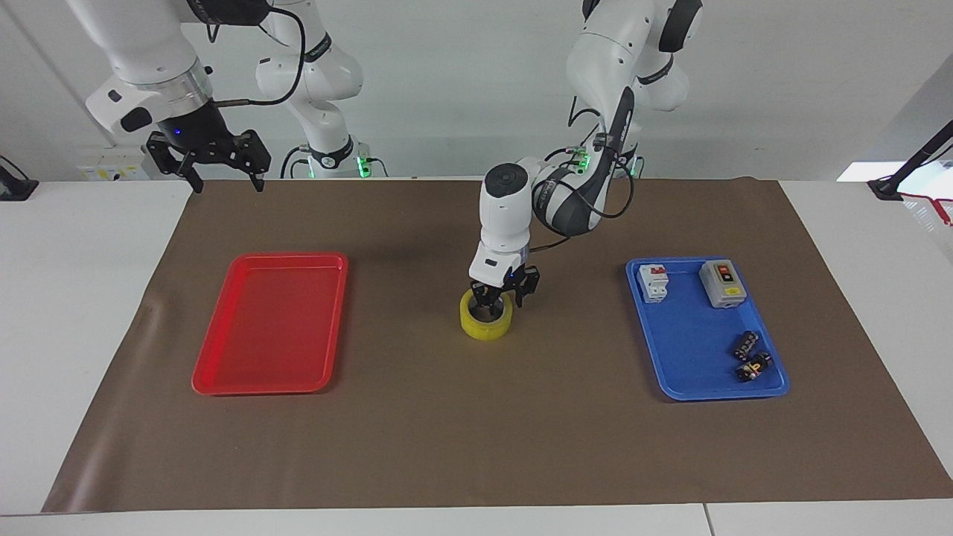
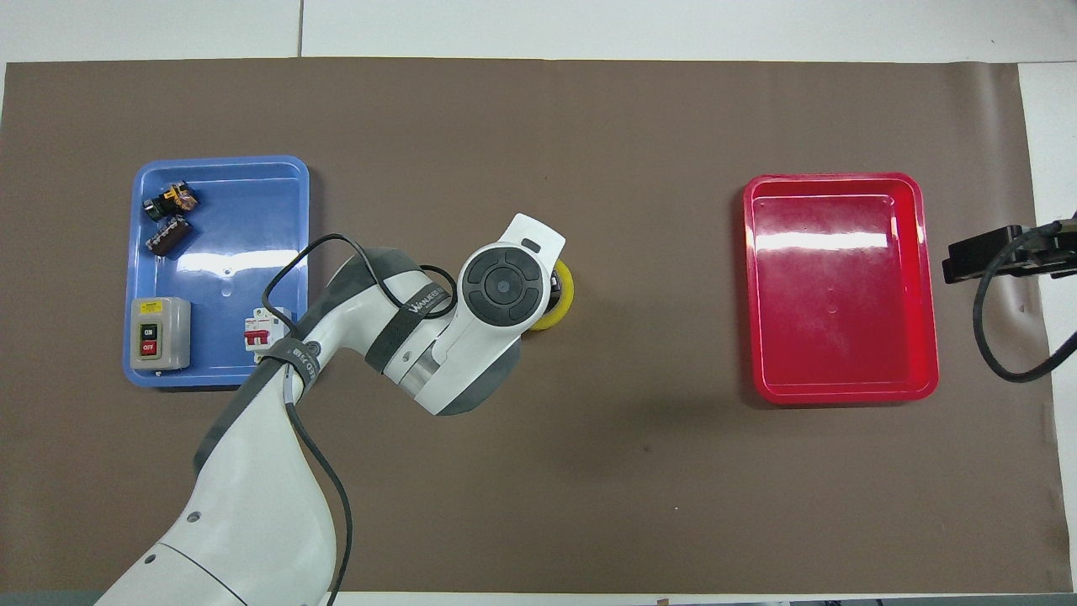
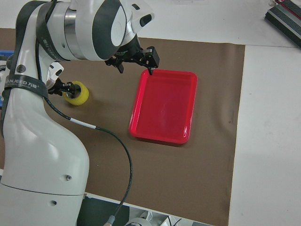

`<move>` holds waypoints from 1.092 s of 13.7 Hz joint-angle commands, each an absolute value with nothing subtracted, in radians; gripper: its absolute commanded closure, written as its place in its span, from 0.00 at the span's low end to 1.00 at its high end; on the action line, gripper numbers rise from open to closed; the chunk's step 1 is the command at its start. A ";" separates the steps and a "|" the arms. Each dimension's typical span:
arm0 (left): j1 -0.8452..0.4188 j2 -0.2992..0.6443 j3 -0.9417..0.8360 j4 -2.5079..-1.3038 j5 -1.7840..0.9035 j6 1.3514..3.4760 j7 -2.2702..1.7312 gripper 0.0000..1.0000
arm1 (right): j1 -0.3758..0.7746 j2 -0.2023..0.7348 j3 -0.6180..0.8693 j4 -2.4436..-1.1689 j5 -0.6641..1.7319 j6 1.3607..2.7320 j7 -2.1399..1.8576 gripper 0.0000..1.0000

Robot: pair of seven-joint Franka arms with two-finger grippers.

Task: Place and move tape with both arms
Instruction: 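Carry the tape roll to the table center and release it with the left gripper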

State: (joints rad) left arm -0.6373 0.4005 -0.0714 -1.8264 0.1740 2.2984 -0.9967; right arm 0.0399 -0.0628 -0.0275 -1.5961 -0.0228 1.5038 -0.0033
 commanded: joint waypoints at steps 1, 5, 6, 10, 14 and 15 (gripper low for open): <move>-0.614 0.303 -0.063 -1.873 0.202 2.301 -0.999 0.00 | 0.041 -0.072 -0.023 -1.618 -0.011 1.522 0.005 0.00; -0.487 0.171 -0.064 -1.905 0.198 2.208 -0.811 0.00 | 0.148 -0.038 -0.023 -1.657 0.023 1.617 0.049 0.00; -0.457 0.141 -0.064 -1.904 0.195 2.153 -0.742 0.00 | 0.185 0.006 -0.023 -1.655 0.026 1.640 0.089 0.00; -0.298 0.042 -0.063 -1.894 0.180 1.993 -0.473 0.00 | 0.385 0.211 -0.023 -1.655 0.035 1.905 0.290 0.00; -0.140 -0.002 -0.055 -1.836 0.054 1.910 -0.247 0.00 | 0.485 0.336 -0.023 -1.664 0.071 2.037 0.345 0.00; -0.117 0.002 -0.054 -1.804 0.054 1.866 -0.220 0.00 | 0.511 0.366 -0.023 -1.667 0.071 2.077 0.345 0.00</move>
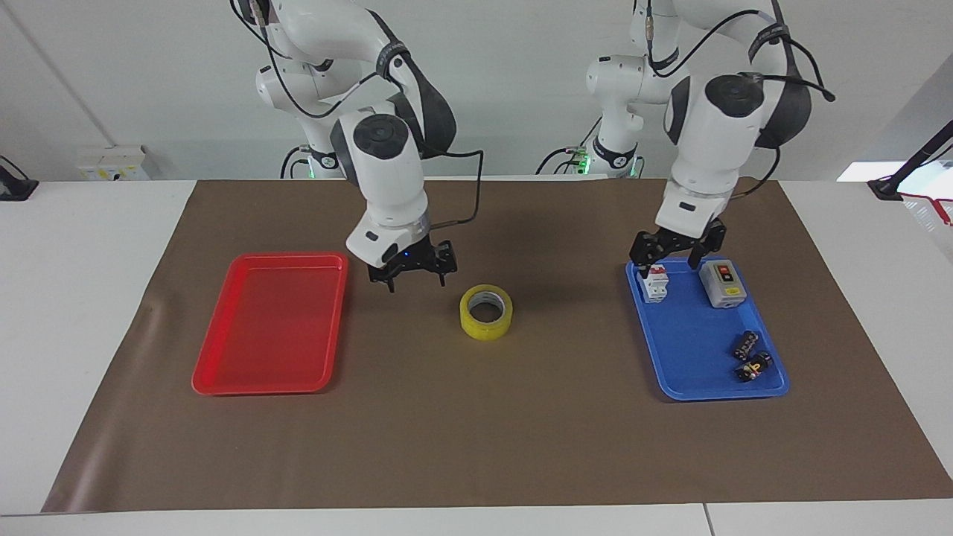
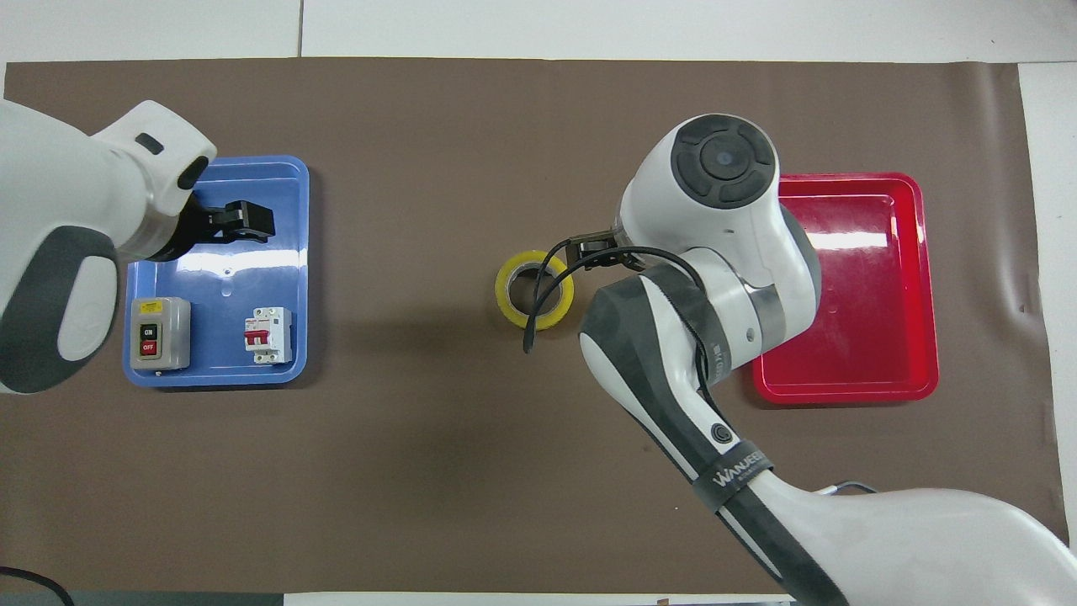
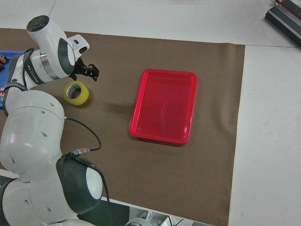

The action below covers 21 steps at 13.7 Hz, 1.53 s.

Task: Place and move tape with both arms
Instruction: 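Carry the tape roll to the table center and release it with the left gripper, then grasp the tape roll with the right gripper while the left gripper withdraws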

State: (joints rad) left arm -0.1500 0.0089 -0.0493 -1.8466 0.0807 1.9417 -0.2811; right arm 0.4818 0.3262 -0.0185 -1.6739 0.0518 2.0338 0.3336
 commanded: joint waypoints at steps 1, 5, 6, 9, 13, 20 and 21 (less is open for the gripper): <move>-0.092 0.009 -0.052 -1.763 0.051 1.821 -0.213 0.00 | 0.541 0.394 -0.023 -1.675 0.071 2.132 0.347 0.00; -0.017 0.023 -0.051 -1.637 0.008 1.675 -0.138 0.00 | 0.575 0.416 -0.023 -1.808 0.071 2.362 0.342 0.00; 0.000 0.023 -0.051 -1.622 0.005 1.643 -0.108 0.00 | 0.577 0.423 -0.023 -1.815 0.069 2.368 0.330 0.00; 0.017 0.011 -0.051 -1.624 -0.018 1.603 -0.077 0.00 | 0.578 0.445 -0.023 -1.862 0.069 2.445 0.290 0.00; 0.018 -0.023 -0.051 -1.684 -0.018 1.609 -0.075 0.00 | 0.575 0.440 -0.023 -1.891 0.069 2.454 0.223 0.34; 0.015 -0.020 -0.048 -1.680 -0.017 1.623 -0.081 0.00 | 0.568 0.440 -0.025 -1.809 0.069 2.354 0.236 1.00; 0.015 -0.020 -0.048 -1.680 -0.017 1.621 -0.084 0.00 | 0.565 0.442 -0.026 -1.765 0.063 2.292 0.239 1.00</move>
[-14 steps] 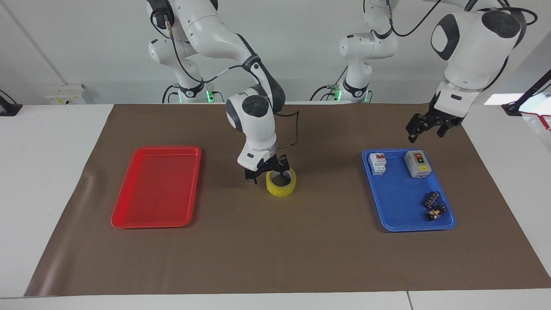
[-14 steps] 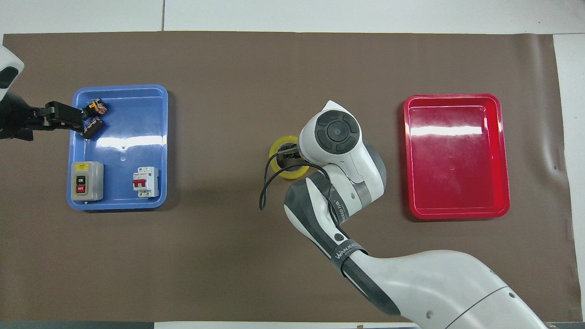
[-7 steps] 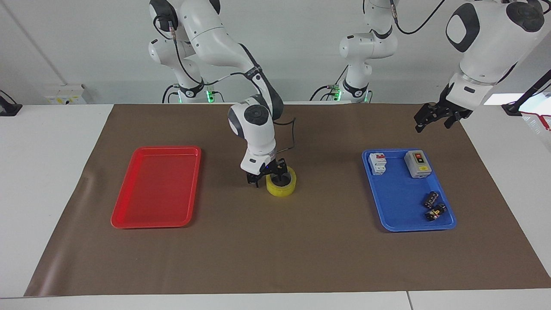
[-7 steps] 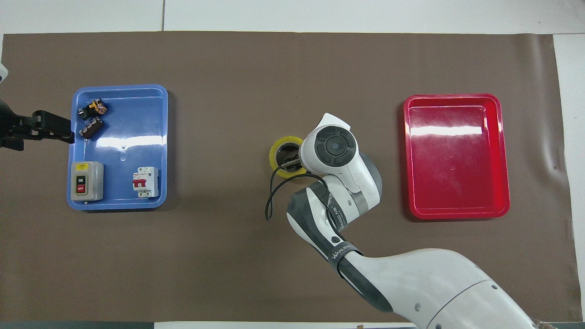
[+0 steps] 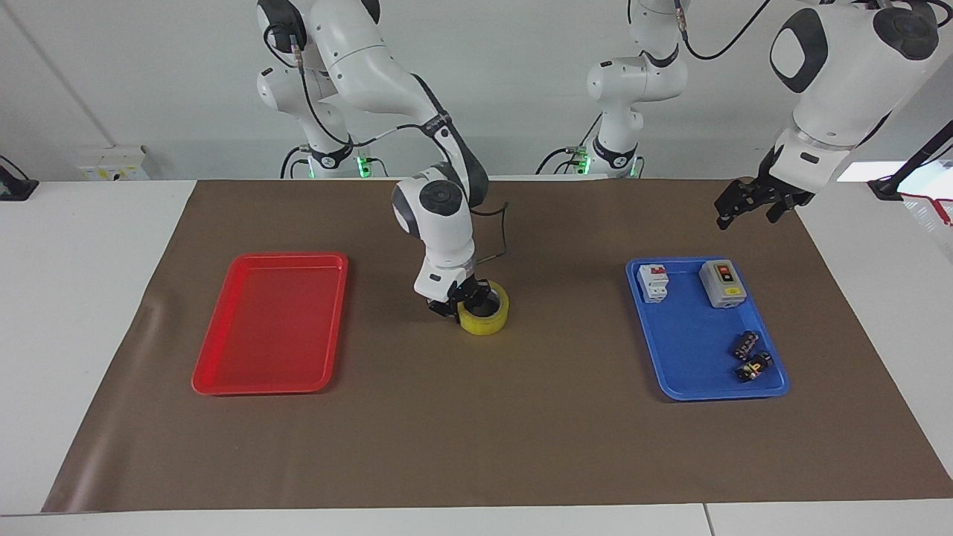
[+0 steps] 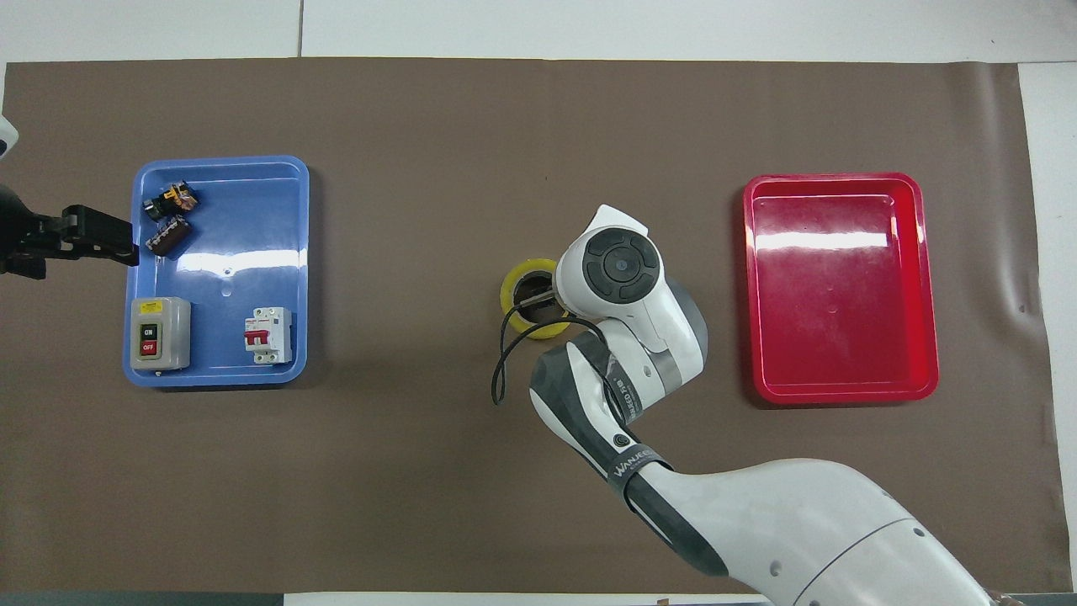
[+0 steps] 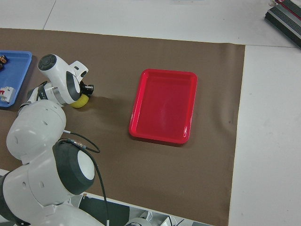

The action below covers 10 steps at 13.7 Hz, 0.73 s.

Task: Place and move tape with both arms
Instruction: 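Grasp the tape roll with the right gripper while the left gripper withdraws, then carry the tape roll with the right gripper and lower it into the red tray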

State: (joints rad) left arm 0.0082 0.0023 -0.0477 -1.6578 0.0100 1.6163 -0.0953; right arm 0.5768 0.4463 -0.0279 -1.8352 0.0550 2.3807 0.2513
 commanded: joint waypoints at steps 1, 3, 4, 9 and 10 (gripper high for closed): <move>0.015 -0.020 -0.048 -1.680 -0.017 1.618 -0.084 0.00 | 0.561 0.442 -0.031 -1.723 0.060 2.228 0.239 1.00; 0.017 -0.021 -0.048 -1.680 -0.017 1.620 -0.086 0.00 | 0.516 0.428 -0.037 -1.654 0.042 2.105 0.242 1.00; 0.017 -0.020 -0.048 -1.680 -0.017 1.620 -0.086 0.00 | 0.470 0.390 -0.034 -1.651 0.025 2.065 0.239 1.00; 0.017 -0.020 -0.048 -1.680 -0.017 1.620 -0.086 0.00 | 0.266 0.261 -0.034 -1.681 0.014 1.910 0.105 1.00; 0.017 -0.020 -0.048 -1.680 -0.017 1.620 -0.086 0.00 | 0.232 0.250 -0.035 -1.704 0.014 1.910 0.045 1.00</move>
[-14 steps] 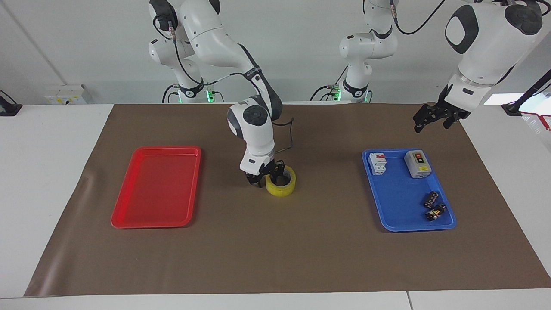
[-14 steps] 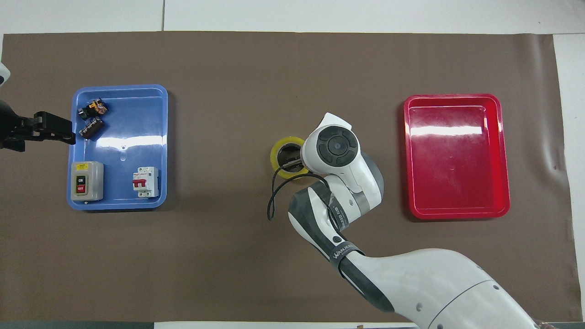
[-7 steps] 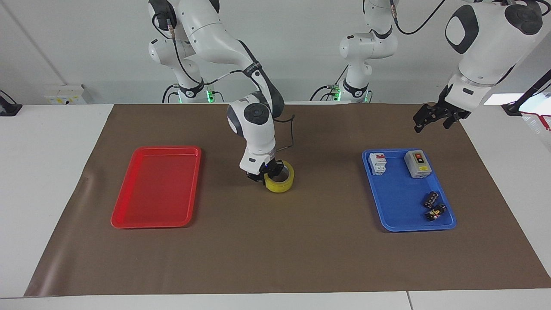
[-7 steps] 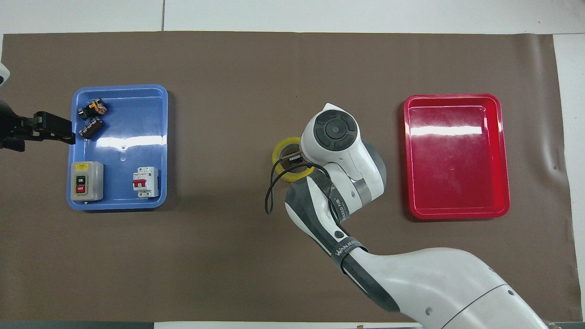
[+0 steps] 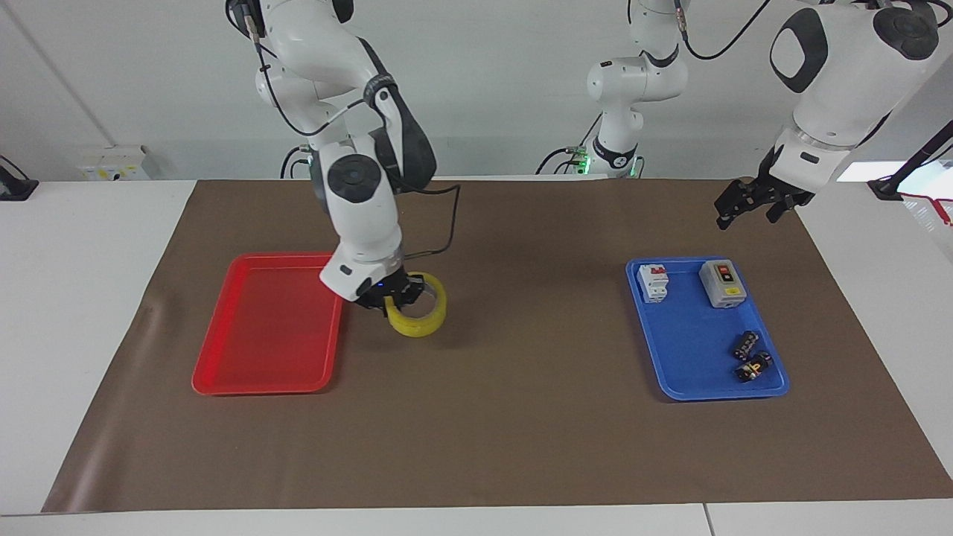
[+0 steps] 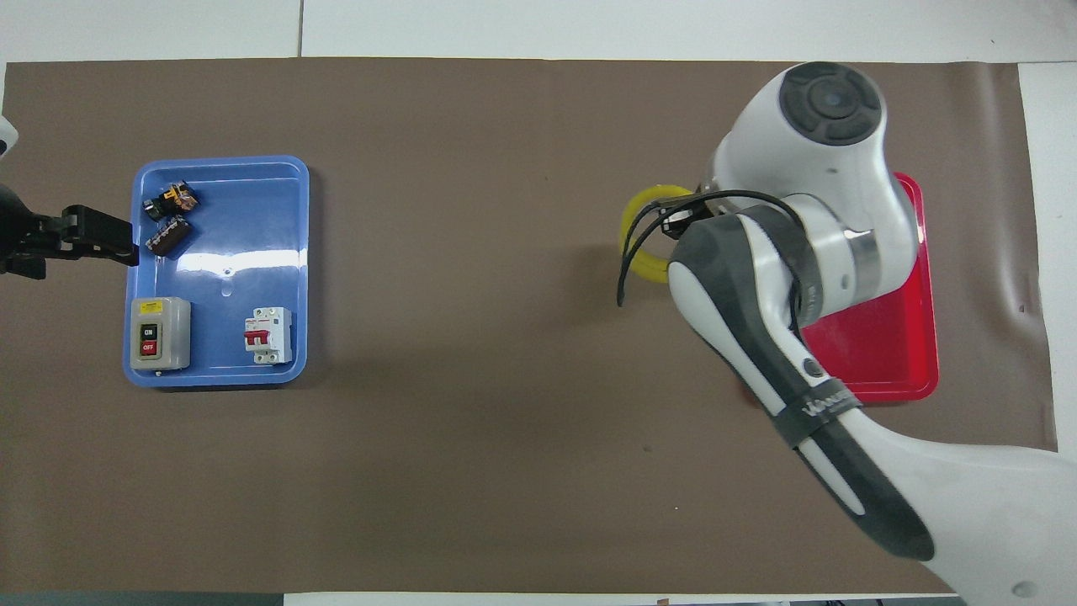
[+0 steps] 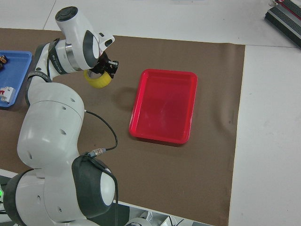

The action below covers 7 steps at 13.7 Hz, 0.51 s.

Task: Place and move tape with both arms
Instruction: 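Carry the tape roll with the right gripper and lower it into the red tray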

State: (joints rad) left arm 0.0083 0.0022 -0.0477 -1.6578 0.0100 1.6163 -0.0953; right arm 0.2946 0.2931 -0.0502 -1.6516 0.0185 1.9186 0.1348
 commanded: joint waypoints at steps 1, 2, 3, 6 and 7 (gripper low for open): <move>0.017 -0.020 -0.048 -1.680 -0.017 1.620 -0.086 0.00 | 0.182 0.238 -0.034 -1.730 0.014 1.910 -0.013 1.00; 0.017 -0.020 -0.048 -1.680 -0.017 1.620 -0.086 0.00 | 0.157 0.232 -0.034 -1.758 0.014 1.914 -0.053 1.00; 0.017 -0.020 -0.048 -1.680 -0.017 1.620 -0.086 0.00 | 0.131 0.216 -0.034 -1.791 0.014 1.925 -0.095 1.00; 0.017 -0.020 -0.048 -1.680 -0.017 1.620 -0.086 0.00 | 0.036 0.183 -0.035 -1.920 0.000 2.044 -0.253 1.00; 0.017 -0.020 -0.048 -1.680 -0.017 1.620 -0.086 0.00 | 0.011 0.172 -0.035 -1.966 -0.009 2.109 -0.291 1.00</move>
